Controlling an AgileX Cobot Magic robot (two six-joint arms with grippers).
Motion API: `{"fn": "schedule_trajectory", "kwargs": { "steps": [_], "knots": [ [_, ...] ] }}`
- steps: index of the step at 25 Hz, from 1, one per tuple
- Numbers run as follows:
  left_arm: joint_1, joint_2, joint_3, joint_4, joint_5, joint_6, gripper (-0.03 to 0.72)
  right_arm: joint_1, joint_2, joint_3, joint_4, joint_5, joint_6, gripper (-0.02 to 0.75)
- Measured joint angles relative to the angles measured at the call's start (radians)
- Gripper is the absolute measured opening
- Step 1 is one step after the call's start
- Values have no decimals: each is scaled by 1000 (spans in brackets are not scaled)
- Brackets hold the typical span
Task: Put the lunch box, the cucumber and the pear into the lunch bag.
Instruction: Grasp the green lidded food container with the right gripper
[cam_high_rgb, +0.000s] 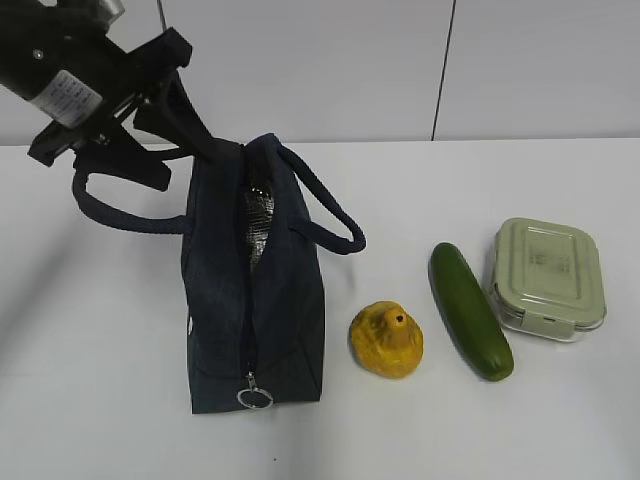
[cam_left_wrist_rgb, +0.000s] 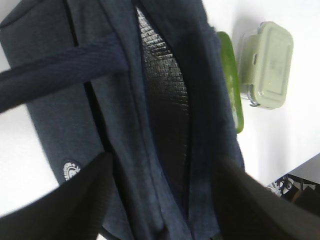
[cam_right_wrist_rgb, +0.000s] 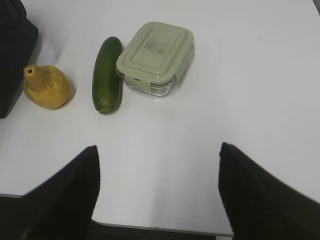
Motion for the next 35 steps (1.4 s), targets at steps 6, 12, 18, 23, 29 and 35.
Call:
{"fn": "schedule_trajectory", "kwargs": {
  "steps": [6, 12, 18, 23, 29, 35],
  "knots": [
    [0, 61, -6, 15, -2, 0, 435, 0, 0, 0, 0, 0, 0, 548],
    [0, 102, -6, 5, -10, 1, 429, 0, 0, 0, 0, 0, 0, 547],
    [0, 106, -6, 0, -49, 1, 276, 0, 0, 0, 0, 0, 0, 548],
    [0, 136, -6, -8, -55, 1, 171, 0, 0, 0, 0, 0, 0, 548],
    [0, 153, -6, -22, -55, 4, 76, 0, 0, 0, 0, 0, 0, 548],
    [0, 153, -6, -26, -54, 64, 4, 0, 0, 0, 0, 0, 0, 548]
  ]
}}
